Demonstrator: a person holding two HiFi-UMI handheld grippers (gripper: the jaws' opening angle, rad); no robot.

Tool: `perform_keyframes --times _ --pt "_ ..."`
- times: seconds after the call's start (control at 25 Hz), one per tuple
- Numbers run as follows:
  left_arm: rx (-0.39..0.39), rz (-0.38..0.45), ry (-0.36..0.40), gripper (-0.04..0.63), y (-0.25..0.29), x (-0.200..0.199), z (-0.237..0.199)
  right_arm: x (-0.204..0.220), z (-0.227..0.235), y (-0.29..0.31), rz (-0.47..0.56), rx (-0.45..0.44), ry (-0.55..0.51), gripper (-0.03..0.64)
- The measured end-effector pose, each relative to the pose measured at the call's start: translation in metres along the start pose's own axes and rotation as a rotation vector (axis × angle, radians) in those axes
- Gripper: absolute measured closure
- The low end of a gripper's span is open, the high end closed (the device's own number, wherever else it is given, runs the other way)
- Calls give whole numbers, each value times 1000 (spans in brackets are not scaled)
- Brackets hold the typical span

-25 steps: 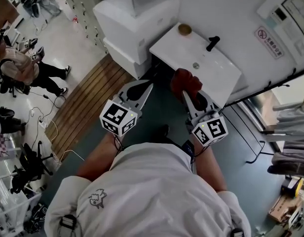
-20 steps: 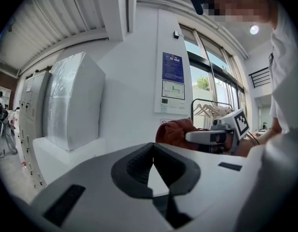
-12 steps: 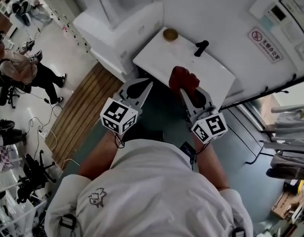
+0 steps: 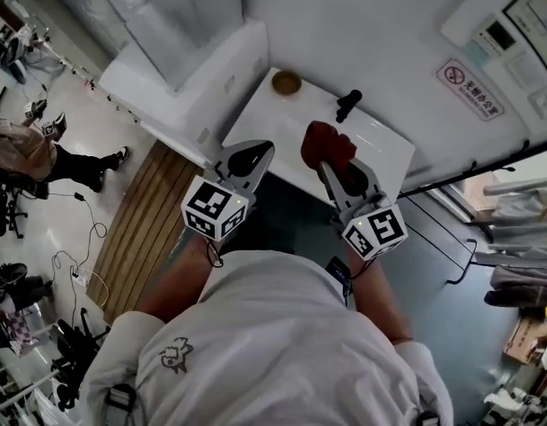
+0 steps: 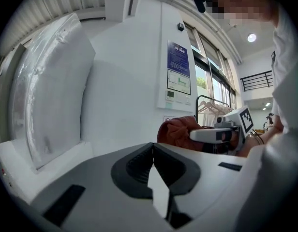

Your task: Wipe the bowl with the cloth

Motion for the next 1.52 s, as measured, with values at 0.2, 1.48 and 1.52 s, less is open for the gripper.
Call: perform_keyframes --times 0.2,1.48,1.52 --pt "85 -12 -1 581 27 -5 -53 -1 12 48 -5 82 1 523" --pt "58 -321 -155 581 174 98 -221 79 135 178 -206 148 49 523" --pt "50 -338 -161 581 183 102 -224 83 142 180 -216 143 57 523"
Point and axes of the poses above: the fingertips, and each gripper's own axes: y forward along the fingers, z to its right, x out of its underside, the point moved 10 cm from there along -y, backward along the fingers, and after that the axes turned 6 degrees about z, right-handed, at the moved point
